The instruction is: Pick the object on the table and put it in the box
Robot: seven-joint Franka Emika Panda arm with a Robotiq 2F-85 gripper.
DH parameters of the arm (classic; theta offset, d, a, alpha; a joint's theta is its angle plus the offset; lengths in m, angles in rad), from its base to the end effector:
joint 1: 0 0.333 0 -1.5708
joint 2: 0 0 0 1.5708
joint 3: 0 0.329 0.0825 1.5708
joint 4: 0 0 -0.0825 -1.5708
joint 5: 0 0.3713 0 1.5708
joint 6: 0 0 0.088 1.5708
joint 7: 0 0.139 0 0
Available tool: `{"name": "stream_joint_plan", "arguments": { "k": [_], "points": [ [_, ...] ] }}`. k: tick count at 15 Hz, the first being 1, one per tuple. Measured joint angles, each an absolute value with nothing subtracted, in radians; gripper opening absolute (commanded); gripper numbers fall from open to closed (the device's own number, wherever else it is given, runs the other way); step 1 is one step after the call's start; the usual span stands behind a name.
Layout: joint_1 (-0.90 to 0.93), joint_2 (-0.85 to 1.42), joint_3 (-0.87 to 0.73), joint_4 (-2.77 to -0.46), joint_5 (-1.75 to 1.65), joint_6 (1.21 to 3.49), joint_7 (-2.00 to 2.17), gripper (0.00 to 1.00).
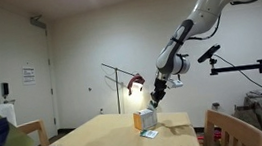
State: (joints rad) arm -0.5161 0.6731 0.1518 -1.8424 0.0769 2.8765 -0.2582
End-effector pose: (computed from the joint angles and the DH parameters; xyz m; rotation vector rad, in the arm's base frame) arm 0.6365 -0.2564 0.1914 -3.0607 0.3487 -0.5994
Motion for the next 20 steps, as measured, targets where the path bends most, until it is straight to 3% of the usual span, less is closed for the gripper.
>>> {"name": "stream_joint_plan", "arguments": {
  "k": [8,9,12,20],
  "points": [
    [-0.533,0.671,0.171,-1.815,0.164,2.769,-0.314,0.0],
    [-0.534,0.671,0.171,-1.811,0.175,2.76,-0.319,0.26],
    [-0.533,0.671,0.159,-1.802,0.183,2.748,-0.326,0.4],
    [-0.523,0.671,0.118,-1.797,0.183,2.748,-0.326,0.99]
  ]
}}
